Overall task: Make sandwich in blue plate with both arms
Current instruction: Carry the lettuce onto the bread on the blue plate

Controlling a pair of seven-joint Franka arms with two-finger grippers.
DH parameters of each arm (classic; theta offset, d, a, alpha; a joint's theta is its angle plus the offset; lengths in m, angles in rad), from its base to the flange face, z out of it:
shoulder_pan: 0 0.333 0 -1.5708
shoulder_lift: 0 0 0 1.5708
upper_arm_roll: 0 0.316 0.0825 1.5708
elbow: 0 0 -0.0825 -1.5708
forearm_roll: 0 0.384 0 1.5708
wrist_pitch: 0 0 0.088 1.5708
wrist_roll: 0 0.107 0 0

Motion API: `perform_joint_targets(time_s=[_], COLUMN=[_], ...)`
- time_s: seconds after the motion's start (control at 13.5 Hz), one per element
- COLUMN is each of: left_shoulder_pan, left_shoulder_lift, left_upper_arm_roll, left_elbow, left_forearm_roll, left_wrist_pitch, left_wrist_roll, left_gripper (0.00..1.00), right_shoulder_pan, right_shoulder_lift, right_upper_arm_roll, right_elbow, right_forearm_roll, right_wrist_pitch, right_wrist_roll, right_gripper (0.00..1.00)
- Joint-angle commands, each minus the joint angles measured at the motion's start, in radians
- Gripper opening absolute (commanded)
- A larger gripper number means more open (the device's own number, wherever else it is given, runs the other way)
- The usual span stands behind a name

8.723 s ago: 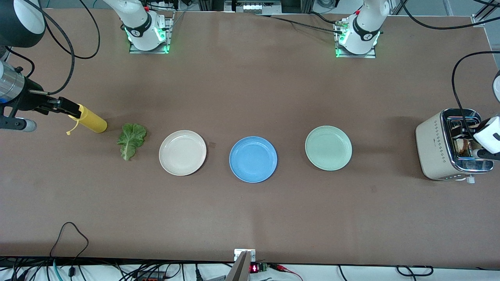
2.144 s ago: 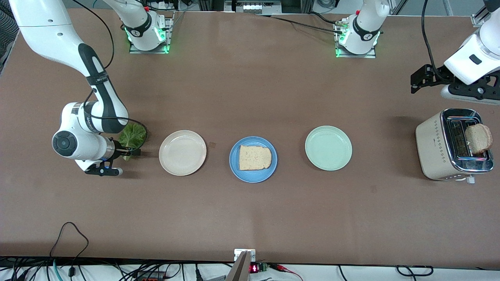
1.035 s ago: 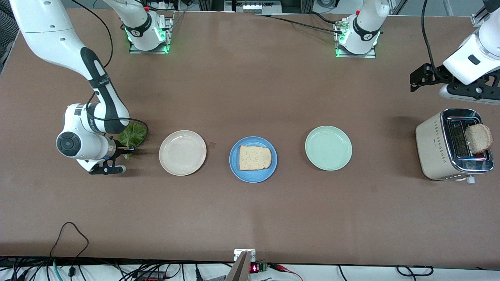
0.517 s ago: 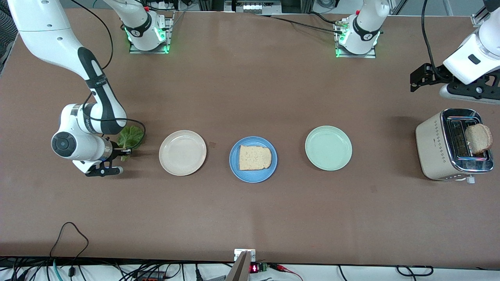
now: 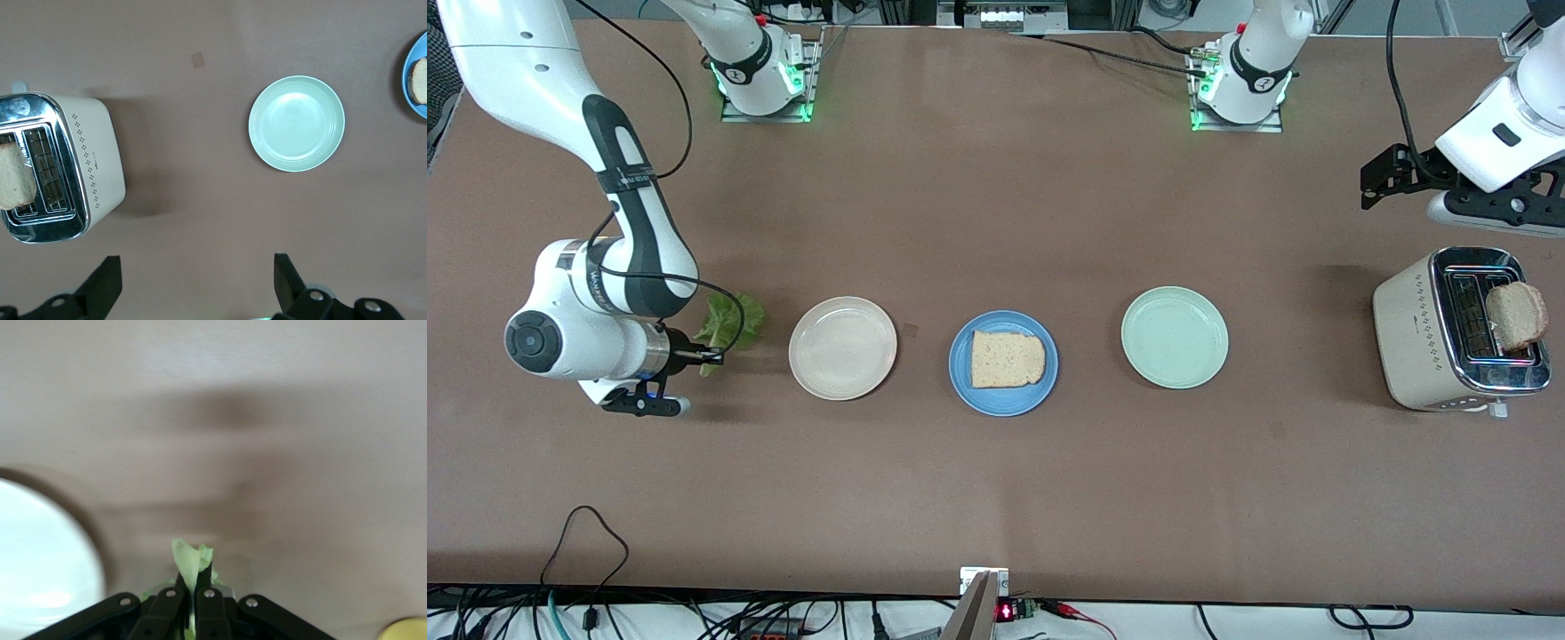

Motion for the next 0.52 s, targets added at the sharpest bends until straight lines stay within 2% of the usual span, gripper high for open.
perform_joint_targets(time_s=[0.0,0.15,0.44], left_shoulder_pan=[-0.001,0.002,0.004], left_shoulder_lift=[0.002,0.002,0.002], left_upper_arm_roll=[-0.001,-0.001,0.001], left_elbow=[0.016,0.018,0.018], left_forearm_roll=[-0.011,-0.011,-0.011], left_wrist_pitch=[-0.012,-0.012,-0.012], left_wrist_roll=[0.0,0.002,0.002], left_gripper=[1.0,1.0,1.0], right_shoulder_pan=[0.051,0.1,0.197], right_shoulder_lift=[-0.006,0.002,0.058], right_upper_arm_roll=[0.001,0.003,0.003], right_elbow=[0.051,0.071,0.159], right_forearm_roll=[0.068,0.12,0.309], right_wrist_pitch=[-0.059,-0.059,-0.044], right_wrist_roll=[0.174,0.315,0.611], right_gripper=[0.0,0.0,0.0])
